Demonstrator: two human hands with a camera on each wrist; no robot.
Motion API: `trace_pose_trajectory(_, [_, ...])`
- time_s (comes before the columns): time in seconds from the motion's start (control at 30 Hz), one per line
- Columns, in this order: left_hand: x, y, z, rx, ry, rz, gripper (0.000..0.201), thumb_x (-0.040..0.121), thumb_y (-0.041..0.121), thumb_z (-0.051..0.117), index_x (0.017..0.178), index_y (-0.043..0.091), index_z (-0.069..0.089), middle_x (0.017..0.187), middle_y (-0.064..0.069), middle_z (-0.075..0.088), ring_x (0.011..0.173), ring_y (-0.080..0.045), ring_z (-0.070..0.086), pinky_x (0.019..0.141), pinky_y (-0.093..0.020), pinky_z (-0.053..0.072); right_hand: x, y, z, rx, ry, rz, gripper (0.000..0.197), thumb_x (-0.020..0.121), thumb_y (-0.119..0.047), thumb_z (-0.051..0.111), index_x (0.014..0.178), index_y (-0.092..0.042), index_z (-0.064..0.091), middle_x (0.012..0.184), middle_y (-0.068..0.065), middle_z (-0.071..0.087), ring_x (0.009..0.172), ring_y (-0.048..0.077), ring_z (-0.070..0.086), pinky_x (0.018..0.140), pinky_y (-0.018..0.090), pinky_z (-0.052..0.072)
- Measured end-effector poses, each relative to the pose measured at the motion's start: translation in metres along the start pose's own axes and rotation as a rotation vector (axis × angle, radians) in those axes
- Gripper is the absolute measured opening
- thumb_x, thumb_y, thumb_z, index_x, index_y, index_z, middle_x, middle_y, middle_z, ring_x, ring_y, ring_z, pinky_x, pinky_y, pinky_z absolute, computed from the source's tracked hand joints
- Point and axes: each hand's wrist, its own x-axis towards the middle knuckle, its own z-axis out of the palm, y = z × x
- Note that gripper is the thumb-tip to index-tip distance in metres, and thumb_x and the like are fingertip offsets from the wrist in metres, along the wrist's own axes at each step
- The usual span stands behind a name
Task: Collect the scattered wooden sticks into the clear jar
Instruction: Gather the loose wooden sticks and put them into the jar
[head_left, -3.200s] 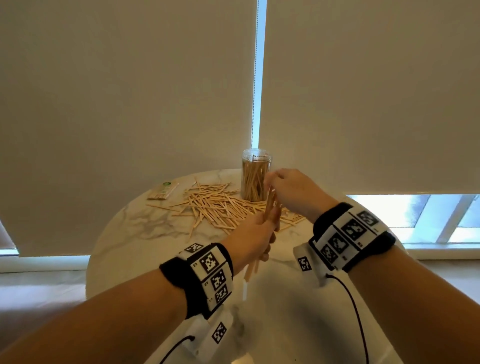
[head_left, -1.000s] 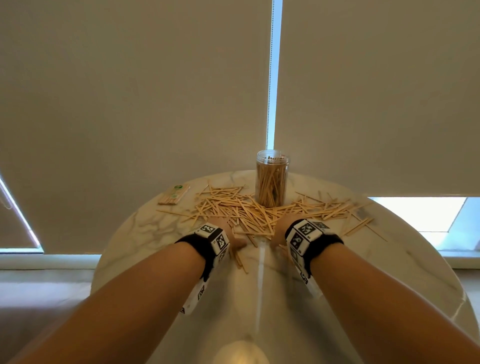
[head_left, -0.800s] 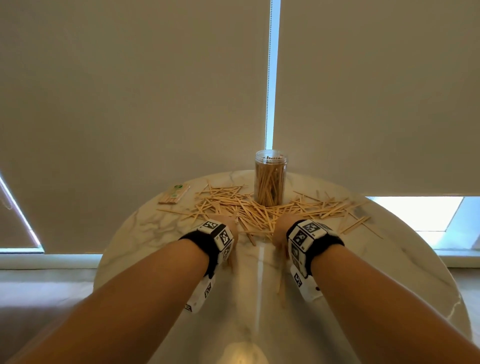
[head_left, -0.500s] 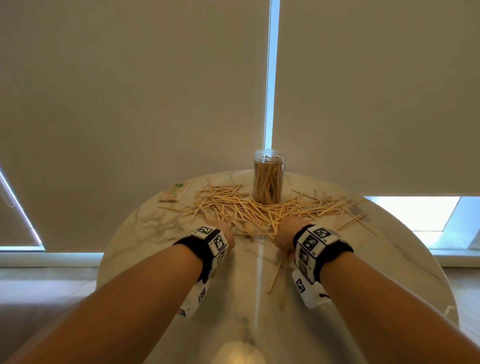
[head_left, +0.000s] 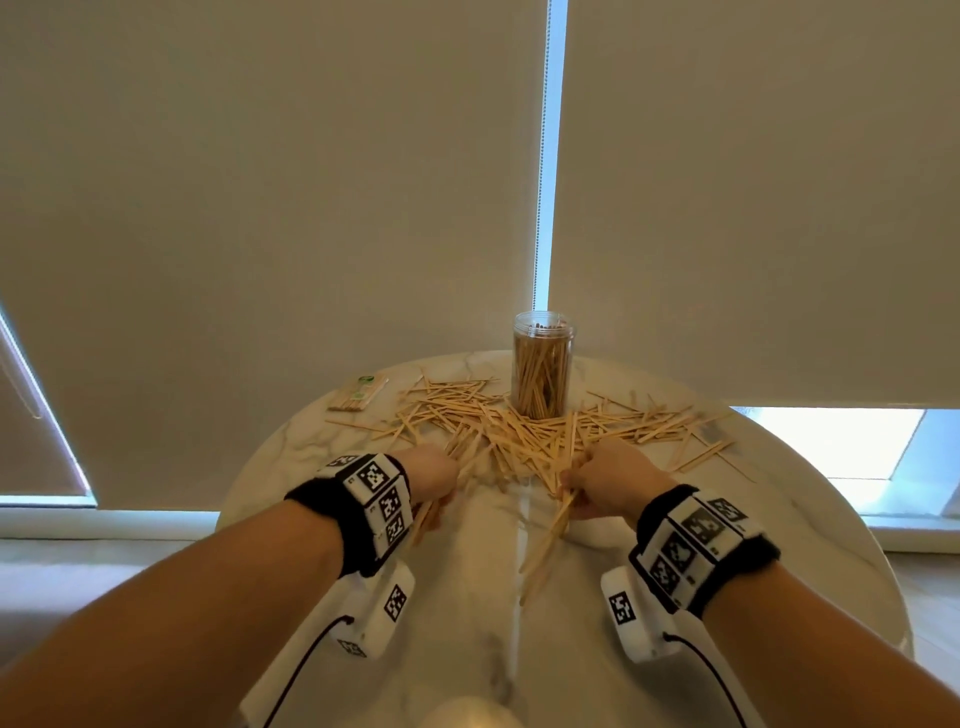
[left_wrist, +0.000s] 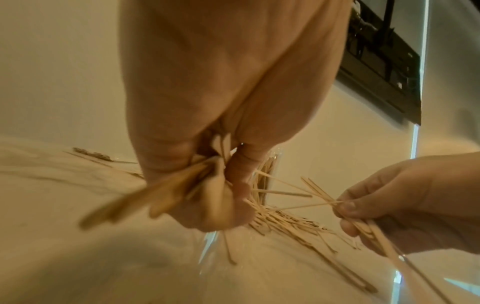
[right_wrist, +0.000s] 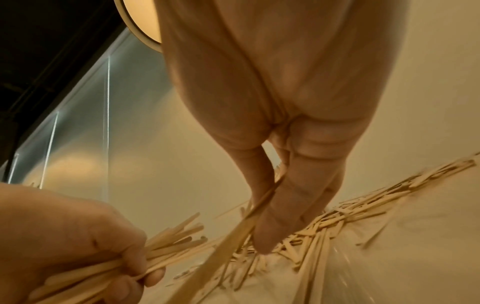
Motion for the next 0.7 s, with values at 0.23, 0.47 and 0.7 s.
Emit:
trace_pose_trajectory(0.23, [0.004,-0.008,0.012,-0.369,0.058,0.121,0.024,0.107,0.027,0.039,0.109,0.006,0.05,0.066,-0.004,0.041,0.051,-0.015,0.036,0.045,-0.024,0.032,-0.005,-0.017,0.013,0.24,0.125,-0.095,0.013,0.099,-0.011,0.06,0.096,0.002,0.064,0.086,0.014,0.074,0.077,0.025,0.075,0.067,0.035,0.064])
trace_pose_trajectory(0.47, [0.011,0.005,0.019,-0.395,0.115,0.431,0.069,0.069,0.087,0.059,0.074,0.018,0.051,0.054,0.005,0.044,0.043,-0.011,0.038,0.049,-0.027,0.036,-0.013,-0.049,0.036,0.155,0.054,-0.295,0.013,0.099,-0.005,0.053,0.098,-0.004,0.066,0.082,0.011,0.073,0.069,0.024,0.072,0.062,0.033,0.064])
trace_pose_trajectory(0.7, [0.016,0.014,0.02,-0.399,0.197,0.489,0.037,0.099,0.05,0.052,0.088,0.017,0.062,0.068,0.001,0.059,0.057,-0.014,0.052,0.055,-0.028,0.043,-0.009,-0.051,0.044,0.092,0.077,-0.328,0.011,0.099,-0.008,0.056,0.101,-0.011,0.067,0.085,0.005,0.075,0.071,0.016,0.074,0.066,0.033,0.064])
